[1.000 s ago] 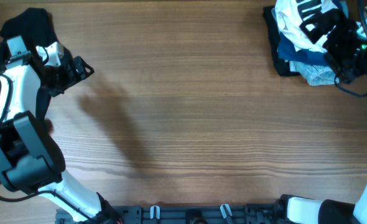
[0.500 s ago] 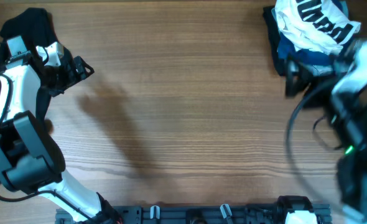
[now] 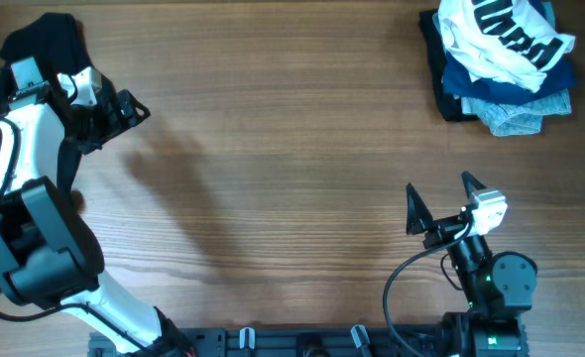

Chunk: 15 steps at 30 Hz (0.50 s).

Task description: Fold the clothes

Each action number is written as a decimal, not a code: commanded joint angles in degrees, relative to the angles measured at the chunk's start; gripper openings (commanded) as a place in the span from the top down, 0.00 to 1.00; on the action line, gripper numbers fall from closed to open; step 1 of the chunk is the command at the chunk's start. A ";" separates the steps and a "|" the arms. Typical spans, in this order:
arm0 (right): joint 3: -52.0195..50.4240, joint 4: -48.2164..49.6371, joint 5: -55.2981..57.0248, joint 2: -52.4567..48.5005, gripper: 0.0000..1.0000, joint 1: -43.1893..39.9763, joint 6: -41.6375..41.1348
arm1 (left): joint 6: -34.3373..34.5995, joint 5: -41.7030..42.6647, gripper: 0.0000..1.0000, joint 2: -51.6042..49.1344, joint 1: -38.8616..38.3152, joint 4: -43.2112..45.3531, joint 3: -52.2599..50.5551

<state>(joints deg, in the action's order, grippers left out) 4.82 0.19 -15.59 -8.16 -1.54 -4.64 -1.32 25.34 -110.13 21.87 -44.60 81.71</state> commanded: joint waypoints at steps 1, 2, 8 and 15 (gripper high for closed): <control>-2.73 0.15 -0.31 4.48 0.00 0.09 0.13 | 0.33 0.09 0.00 1.27 0.11 0.04 0.48; -3.34 -0.35 -0.31 5.35 0.00 0.09 0.13 | 0.33 0.09 0.00 1.27 0.11 0.04 0.48; -4.52 1.27 -0.31 8.00 0.00 0.09 0.13 | 0.31 0.09 0.00 1.27 0.11 0.04 0.48; -4.52 1.25 -0.31 7.89 0.00 0.09 0.11 | 0.33 0.09 0.00 1.27 0.11 0.04 0.48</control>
